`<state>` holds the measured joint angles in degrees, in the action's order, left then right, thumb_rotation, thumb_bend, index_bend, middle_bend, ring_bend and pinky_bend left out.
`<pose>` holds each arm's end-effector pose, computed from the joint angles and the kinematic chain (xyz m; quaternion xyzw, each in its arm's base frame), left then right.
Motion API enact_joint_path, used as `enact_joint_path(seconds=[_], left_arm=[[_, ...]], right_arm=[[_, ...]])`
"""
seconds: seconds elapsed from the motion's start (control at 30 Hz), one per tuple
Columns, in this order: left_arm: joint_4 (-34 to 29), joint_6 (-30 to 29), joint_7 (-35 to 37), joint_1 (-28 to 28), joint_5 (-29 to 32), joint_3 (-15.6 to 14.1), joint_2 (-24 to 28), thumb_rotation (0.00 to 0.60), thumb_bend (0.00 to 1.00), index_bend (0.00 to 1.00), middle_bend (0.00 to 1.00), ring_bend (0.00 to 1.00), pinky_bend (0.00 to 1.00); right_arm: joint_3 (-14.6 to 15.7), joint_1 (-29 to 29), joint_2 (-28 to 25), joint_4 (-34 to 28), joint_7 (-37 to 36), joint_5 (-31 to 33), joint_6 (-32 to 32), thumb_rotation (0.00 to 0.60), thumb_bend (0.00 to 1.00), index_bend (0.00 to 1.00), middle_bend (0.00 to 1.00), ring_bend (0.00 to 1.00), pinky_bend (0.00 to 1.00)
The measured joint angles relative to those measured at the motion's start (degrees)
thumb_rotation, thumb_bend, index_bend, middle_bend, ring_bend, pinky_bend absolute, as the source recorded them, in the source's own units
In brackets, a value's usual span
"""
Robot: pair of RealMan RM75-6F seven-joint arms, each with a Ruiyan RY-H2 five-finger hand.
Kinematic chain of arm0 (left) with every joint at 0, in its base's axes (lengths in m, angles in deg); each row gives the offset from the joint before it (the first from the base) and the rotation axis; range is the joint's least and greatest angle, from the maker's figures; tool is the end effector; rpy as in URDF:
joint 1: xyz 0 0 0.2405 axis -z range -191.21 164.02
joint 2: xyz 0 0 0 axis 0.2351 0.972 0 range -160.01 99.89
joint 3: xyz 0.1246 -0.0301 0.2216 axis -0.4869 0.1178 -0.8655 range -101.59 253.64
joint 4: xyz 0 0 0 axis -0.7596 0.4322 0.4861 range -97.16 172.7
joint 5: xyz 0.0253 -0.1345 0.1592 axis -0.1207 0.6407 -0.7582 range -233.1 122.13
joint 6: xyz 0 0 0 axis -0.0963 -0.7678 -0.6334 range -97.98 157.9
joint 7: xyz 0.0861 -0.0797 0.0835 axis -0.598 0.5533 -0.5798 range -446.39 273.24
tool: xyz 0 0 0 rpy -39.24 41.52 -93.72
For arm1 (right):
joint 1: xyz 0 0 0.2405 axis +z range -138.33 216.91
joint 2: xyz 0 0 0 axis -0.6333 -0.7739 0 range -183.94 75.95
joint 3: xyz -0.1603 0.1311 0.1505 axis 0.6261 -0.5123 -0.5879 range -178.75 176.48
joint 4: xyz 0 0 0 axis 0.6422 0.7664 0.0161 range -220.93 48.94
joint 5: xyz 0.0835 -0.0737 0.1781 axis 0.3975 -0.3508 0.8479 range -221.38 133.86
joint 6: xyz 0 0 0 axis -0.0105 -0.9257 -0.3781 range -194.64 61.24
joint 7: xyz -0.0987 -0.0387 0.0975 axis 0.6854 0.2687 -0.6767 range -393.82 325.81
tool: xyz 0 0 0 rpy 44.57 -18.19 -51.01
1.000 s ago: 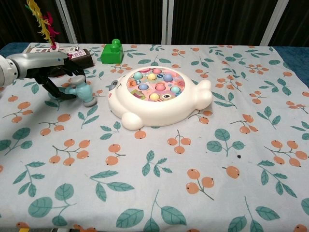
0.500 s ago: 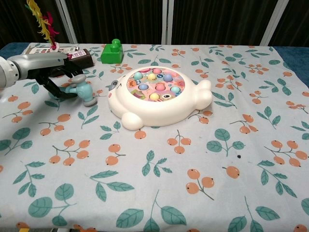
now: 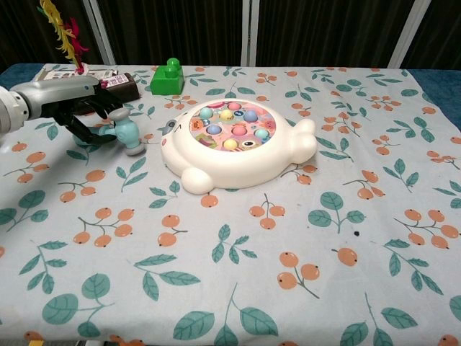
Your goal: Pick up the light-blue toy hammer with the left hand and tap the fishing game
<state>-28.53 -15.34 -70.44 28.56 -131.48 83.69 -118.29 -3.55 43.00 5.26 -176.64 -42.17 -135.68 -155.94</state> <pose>-0.2144 0.3765 -0.0063 -0.7035 -0.4868 -0.3720 0.3600 -0.3084 -0.1731 0.1910 0.6044 -0.3616 0.4283 0.5661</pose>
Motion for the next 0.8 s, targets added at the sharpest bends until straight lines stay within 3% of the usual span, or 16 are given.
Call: enact_joint_path(seconds=[0.43, 0.63, 0.8], left_arm=[[0.90, -10.82, 3.77, 0.11, -9.02, 0.30, 2.15, 0.600, 0.51, 0.64, 0.61, 0.47, 0.48], [-1.36, -10.53, 3.32, 4.84, -12.47, 1.35, 4.11, 0.600, 0.51, 0.64, 0.63, 0.51, 0.52], [-1.50, -6.32, 1.87, 9.89, -12.67, 2.77, 3.68, 0.600, 0.52, 0.64, 0.64, 0.52, 0.54]], right_arm=[[0.01, -0.73, -0.91, -1.17, 1.55, -1.14, -1.87, 0.600, 0.27, 0.03, 0.21, 0.00, 0.00], [0.20, -1.43, -0.93, -1.32, 1.87, -1.67, -3.11, 0.600, 0.27, 0.03, 0.22, 0.00, 0.00], [0.43, -2.27, -0.64, -0.88, 1.43, -1.50, -3.96, 0.600, 0.27, 0.03, 0.22, 0.00, 0.00]])
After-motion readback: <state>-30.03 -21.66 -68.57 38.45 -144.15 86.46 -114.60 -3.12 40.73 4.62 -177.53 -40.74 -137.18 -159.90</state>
